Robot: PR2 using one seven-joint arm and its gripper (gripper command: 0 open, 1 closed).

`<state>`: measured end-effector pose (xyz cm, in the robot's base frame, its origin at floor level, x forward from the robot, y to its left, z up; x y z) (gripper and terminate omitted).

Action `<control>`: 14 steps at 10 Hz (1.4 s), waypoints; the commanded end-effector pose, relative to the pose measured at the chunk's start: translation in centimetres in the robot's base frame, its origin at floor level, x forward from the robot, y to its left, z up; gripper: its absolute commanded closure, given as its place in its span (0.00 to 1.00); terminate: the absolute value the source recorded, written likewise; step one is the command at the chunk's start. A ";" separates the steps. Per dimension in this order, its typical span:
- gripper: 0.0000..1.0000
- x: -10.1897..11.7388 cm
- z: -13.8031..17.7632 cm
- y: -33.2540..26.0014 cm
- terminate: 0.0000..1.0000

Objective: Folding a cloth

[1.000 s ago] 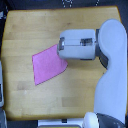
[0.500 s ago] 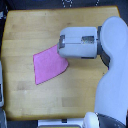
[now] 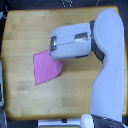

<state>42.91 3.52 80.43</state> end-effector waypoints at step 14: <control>1.00 -2.4 -3.8 20.2 0.00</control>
<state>38.97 22.53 77.30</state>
